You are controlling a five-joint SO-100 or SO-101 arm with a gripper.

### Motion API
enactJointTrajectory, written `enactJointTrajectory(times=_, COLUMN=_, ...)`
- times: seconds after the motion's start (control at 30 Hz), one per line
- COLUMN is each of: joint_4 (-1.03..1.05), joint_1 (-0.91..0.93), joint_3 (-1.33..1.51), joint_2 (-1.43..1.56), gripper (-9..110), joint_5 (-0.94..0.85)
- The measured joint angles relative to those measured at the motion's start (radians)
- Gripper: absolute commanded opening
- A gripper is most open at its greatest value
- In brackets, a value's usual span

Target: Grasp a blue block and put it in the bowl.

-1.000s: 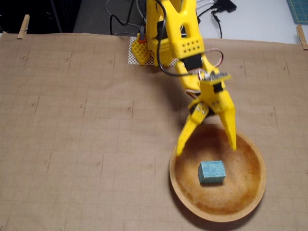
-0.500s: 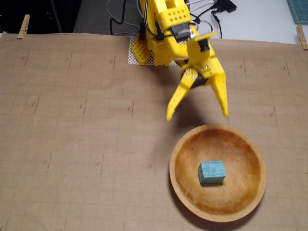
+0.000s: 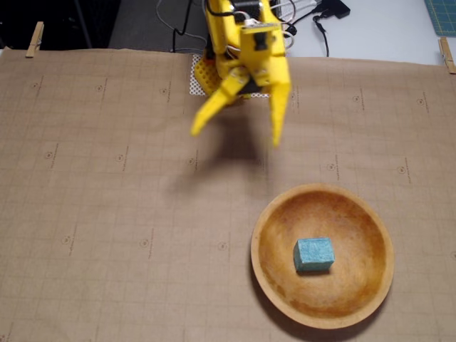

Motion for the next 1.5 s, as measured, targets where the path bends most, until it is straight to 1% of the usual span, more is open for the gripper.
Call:
enactJointTrajectory(times=0.3, joint_4=0.296, joint_1=0.107, joint_3=0.064, joint_2=0.221, gripper=51, joint_5=0.000)
enactJointTrajectory(times=0.4, joint_4=0.362, joint_1=0.115, joint_3=0.092, joint_2=0.279, gripper=51, joint_5=0.000)
enactJointTrajectory(times=0.57, joint_4=0.433, joint_1=0.123, joint_3=0.114, joint_2=0.287, gripper=50, joint_5=0.000)
enactJointTrajectory(times=0.63, joint_4=0.469, joint_1=0.123, joint_3=0.124, joint_2=0.287, gripper=47, joint_5=0.000)
enactJointTrajectory(times=0.87, joint_4=0.597, joint_1=0.123, joint_3=0.127, joint_2=0.288, gripper=29, joint_5=0.000)
enactJointTrajectory(times=0.93, joint_4=0.637, joint_1=0.123, joint_3=0.127, joint_2=0.288, gripper=24, joint_5=-0.026)
enactJointTrajectory(times=1.0, joint_4=0.649, joint_1=0.121, joint_3=0.127, joint_2=0.288, gripper=20, joint_5=-0.049)
enactJointTrajectory(times=1.1, joint_4=0.664, joint_1=0.132, joint_3=0.127, joint_2=0.288, gripper=16, joint_5=-0.103)
enactJointTrajectory(times=1.2, joint_4=0.666, joint_1=0.135, joint_3=0.127, joint_2=0.288, gripper=15, joint_5=-0.129)
enactJointTrajectory(times=1.5, joint_4=0.666, joint_1=0.130, joint_3=0.147, joint_2=0.288, gripper=15, joint_5=-0.126)
